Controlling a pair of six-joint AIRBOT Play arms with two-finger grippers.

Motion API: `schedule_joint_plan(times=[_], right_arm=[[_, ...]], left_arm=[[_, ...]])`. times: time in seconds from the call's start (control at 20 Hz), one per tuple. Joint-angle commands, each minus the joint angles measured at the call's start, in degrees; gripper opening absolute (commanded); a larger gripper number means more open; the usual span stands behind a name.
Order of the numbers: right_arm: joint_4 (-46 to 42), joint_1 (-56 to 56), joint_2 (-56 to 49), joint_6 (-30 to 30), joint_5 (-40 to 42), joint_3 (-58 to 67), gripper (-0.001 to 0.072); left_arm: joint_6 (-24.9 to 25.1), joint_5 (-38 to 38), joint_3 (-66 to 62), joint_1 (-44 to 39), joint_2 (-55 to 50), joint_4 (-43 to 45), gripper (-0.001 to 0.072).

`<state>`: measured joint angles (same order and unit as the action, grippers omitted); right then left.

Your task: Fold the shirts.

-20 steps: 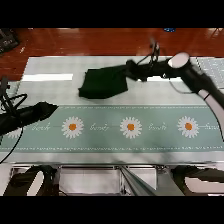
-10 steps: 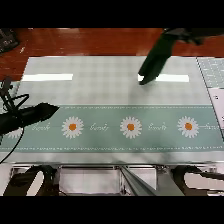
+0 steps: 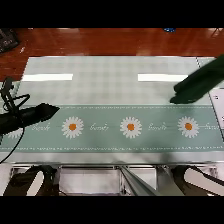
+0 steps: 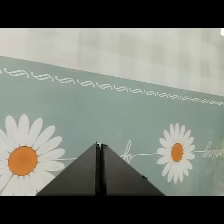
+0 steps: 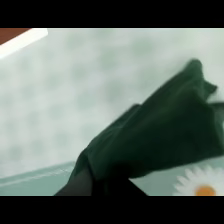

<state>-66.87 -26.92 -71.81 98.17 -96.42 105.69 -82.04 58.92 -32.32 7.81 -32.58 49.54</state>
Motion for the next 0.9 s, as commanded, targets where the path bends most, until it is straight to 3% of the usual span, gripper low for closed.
schedule_joint_plan(times=[0.0, 0.15, 0.5, 0.55, 0.65, 0.7, 0.85], right_arm=[[-14.2, -5.0, 7.8, 1.2, -5.8, -8.2, 0.0020], [-22.5, -13.3, 14.4, 0.9, -6.3, -20.9, 0.0021], [-32.3, -31.0, 23.9, -0.6, -4.5, -50.8, 0.0021], [-32.8, -32.2, 24.2, 0.0, -3.9, -53.7, 0.0047], [-34.6, -32.7, 24.0, 0.5, -2.5, -57.7, 0.0418], [-34.9, -32.7, 23.6, 0.5, -0.6, -57.9, 0.0409], [-27.9, -32.7, 21.8, 0.5, 6.7, -55.2, 0.0401]], left_arm=[[0.5, -0.2, 0.0, 0.0, 0.1, -2.9, 0.0018], [1.5, -0.4, 0.0, 0.0, 0.1, -3.1, 0.0018], [1.9, -0.3, 0.0, 0.0, 0.0, -3.1, 0.0018], [1.9, -0.3, 0.0, 0.0, 0.0, -3.0, 0.0018], [3.1, -0.5, 0.0, 0.0, 0.0, -2.8, 0.0018], [5.9, -2.8, -0.1, 0.2, -0.3, -2.7, 0.0018], [5.7, -10.3, -7.6, 5.4, -5.9, -2.3, 0.0018]])
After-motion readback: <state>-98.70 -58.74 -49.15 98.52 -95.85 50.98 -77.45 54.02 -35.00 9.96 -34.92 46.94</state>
